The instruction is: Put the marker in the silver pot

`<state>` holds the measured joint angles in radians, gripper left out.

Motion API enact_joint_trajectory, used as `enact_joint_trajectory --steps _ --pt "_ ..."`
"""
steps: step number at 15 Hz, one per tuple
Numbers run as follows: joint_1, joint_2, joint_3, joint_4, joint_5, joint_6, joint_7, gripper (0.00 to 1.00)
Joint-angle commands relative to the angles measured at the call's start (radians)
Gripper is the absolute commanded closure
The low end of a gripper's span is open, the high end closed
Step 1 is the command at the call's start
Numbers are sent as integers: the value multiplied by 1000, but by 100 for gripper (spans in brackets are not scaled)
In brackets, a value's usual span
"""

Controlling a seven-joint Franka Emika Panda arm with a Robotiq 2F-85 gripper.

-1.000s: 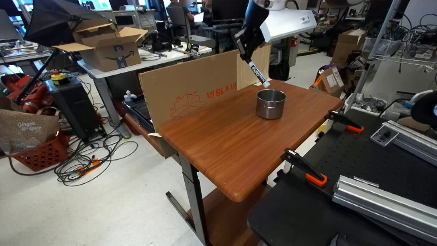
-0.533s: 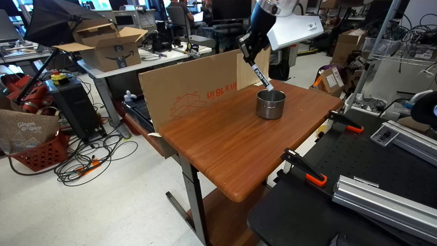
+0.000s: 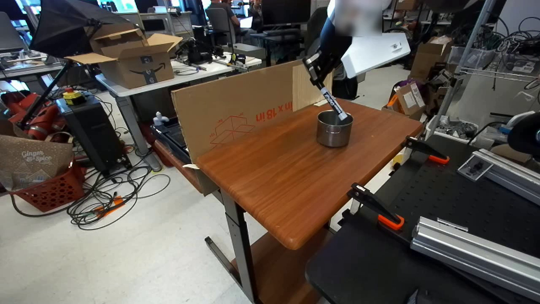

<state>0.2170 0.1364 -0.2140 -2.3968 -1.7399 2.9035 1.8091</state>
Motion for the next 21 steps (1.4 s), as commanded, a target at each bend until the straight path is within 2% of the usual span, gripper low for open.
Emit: enact_joint_trajectory --steps 1,10,21 --pt "0 -13 -1 -18 -98 -38 101 95" --pt "5 18 8 -13 -235 -134 272 95" --pt "7 122 34 57 -245 -181 337 95"
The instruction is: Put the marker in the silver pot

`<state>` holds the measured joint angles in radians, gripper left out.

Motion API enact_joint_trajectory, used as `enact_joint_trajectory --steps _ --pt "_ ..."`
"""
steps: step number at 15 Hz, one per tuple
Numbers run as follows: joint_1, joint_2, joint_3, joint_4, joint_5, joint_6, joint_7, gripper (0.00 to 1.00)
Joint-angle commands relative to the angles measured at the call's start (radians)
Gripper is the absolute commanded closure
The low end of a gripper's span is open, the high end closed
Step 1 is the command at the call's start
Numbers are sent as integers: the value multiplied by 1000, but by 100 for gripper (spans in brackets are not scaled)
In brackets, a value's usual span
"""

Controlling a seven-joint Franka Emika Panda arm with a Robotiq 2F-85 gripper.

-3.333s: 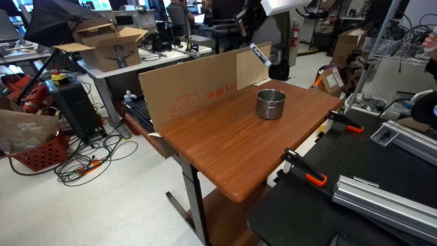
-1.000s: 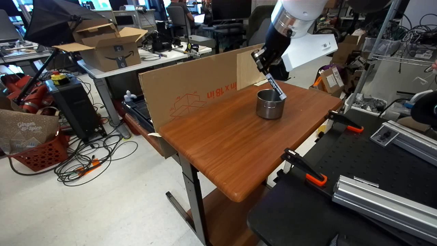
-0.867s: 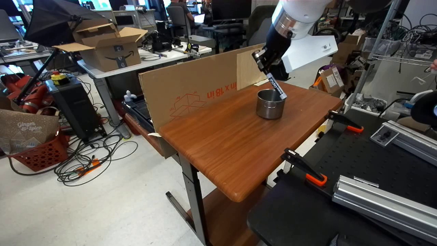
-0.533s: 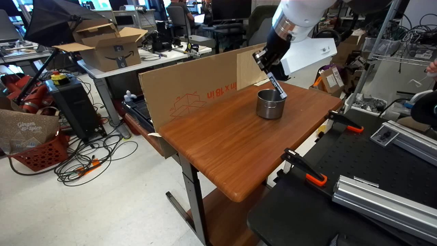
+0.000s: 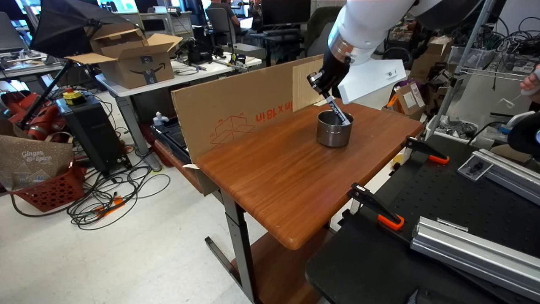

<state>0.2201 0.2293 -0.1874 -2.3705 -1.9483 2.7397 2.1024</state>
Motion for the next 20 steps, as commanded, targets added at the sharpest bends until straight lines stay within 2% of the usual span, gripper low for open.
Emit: enact_joint_trajectory --steps 1,9,10,11,18,19,20 --pt "4 38 9 39 -36 -19 44 95" --pt "2 91 26 53 -27 -5 63 95" --pt "1 94 28 55 -26 -2 64 67" --pt "0 96 30 55 -23 -1 61 55" --pt "-5 91 29 60 -16 10 58 5" --pt "-5 86 28 59 -11 14 53 0" --pt "-6 79 28 57 -4 23 46 0"
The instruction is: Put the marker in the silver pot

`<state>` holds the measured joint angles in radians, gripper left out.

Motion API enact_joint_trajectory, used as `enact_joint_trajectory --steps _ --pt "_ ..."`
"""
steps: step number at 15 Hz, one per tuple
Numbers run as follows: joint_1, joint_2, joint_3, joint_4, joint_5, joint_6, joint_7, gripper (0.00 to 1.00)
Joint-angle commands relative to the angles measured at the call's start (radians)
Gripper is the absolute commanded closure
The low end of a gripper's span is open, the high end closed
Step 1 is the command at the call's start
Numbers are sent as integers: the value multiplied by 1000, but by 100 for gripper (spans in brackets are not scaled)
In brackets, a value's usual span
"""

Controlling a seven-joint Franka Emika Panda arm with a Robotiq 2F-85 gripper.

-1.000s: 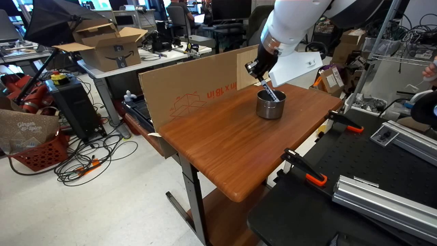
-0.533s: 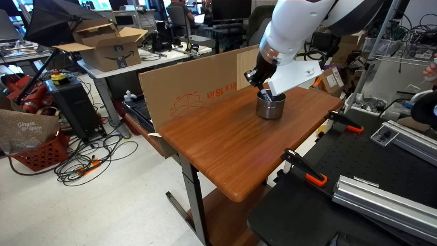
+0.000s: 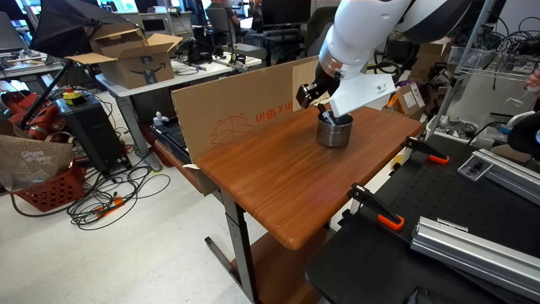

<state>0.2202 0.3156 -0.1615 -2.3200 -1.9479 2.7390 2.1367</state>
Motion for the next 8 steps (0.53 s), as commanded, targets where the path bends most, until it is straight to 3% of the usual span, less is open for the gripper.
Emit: enact_joint_trajectory --steps 1,6,8 --pt "-3 -19 3 5 -4 23 10 0" --pt "3 -103 3 -2 24 43 -41 0" --pt "2 -82 5 17 7 32 -17 0"
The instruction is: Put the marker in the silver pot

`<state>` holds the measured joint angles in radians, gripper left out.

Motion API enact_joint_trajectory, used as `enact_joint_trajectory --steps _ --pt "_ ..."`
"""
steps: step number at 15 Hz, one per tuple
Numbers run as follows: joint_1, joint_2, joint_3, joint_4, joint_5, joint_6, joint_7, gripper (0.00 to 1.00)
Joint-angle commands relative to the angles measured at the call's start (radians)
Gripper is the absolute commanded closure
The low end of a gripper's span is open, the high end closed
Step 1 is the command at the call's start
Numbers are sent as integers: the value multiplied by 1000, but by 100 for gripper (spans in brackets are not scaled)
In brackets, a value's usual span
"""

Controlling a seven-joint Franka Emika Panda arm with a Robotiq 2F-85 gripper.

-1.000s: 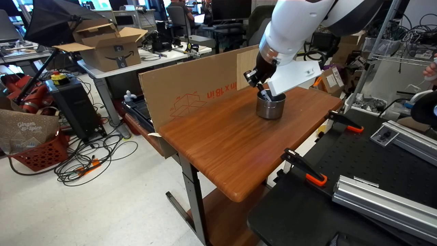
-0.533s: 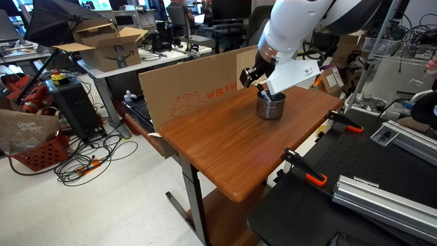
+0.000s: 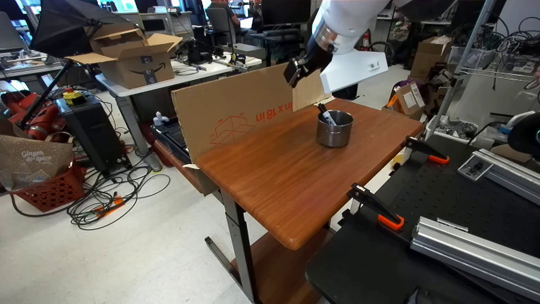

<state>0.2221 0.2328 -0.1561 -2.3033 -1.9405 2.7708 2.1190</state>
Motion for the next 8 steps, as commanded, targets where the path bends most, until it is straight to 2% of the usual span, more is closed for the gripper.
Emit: enact_joint_trajectory --steps 1,8 --pt "0 -8 0 -5 0 1 -2 0" --pt "0 -9 0 -12 0 1 -2 0"
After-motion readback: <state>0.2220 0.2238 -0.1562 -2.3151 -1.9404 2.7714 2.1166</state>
